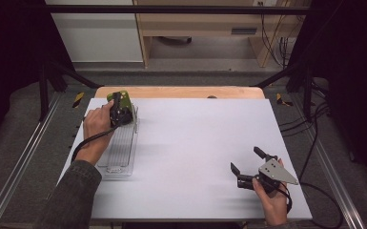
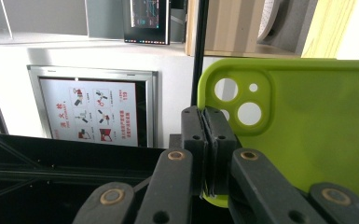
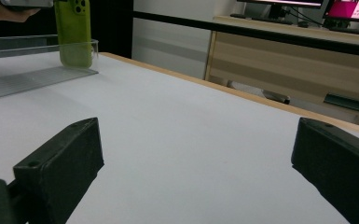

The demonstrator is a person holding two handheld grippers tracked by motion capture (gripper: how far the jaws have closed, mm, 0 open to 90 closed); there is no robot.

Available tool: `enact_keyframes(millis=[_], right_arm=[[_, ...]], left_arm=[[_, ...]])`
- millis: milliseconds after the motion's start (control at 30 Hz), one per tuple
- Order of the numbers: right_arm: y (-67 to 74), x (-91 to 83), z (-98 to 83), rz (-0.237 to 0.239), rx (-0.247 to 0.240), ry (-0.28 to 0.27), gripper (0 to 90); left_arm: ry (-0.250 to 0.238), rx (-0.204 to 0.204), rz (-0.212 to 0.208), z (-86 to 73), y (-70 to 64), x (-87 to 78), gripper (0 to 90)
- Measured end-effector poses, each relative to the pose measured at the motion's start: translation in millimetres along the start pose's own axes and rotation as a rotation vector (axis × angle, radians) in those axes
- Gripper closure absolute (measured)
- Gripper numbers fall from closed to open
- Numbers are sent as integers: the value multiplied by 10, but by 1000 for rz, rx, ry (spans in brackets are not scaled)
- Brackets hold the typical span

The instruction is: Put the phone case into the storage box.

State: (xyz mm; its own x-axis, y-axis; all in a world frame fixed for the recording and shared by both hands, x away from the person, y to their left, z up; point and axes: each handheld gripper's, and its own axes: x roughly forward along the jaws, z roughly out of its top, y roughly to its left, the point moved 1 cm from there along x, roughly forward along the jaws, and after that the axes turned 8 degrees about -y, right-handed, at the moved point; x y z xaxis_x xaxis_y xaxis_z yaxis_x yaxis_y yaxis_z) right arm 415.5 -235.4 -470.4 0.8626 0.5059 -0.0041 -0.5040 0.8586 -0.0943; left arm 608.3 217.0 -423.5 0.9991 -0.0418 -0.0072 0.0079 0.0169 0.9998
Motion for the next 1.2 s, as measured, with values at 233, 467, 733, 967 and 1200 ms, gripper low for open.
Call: enact_keyframes(millis=[233, 467, 733, 967, 1200], right_arm=[[-1, 0, -1, -1, 0, 2, 22], [3, 2, -4, -3, -2, 4, 23], [7, 5, -6, -2, -2, 7, 23], [9, 5, -7, -2, -2, 7, 23], [11, 6, -9, -2, -3, 9, 23]], left_arm=[[-4, -4, 2, 2, -18, -4, 878], [-12, -11, 11, 14, -44, -17, 878], [-16, -10, 12, 18, -46, -16, 877], [-25, -2, 10, 43, -52, -11, 876], [-31, 4, -6, 49, -38, 15, 875]])
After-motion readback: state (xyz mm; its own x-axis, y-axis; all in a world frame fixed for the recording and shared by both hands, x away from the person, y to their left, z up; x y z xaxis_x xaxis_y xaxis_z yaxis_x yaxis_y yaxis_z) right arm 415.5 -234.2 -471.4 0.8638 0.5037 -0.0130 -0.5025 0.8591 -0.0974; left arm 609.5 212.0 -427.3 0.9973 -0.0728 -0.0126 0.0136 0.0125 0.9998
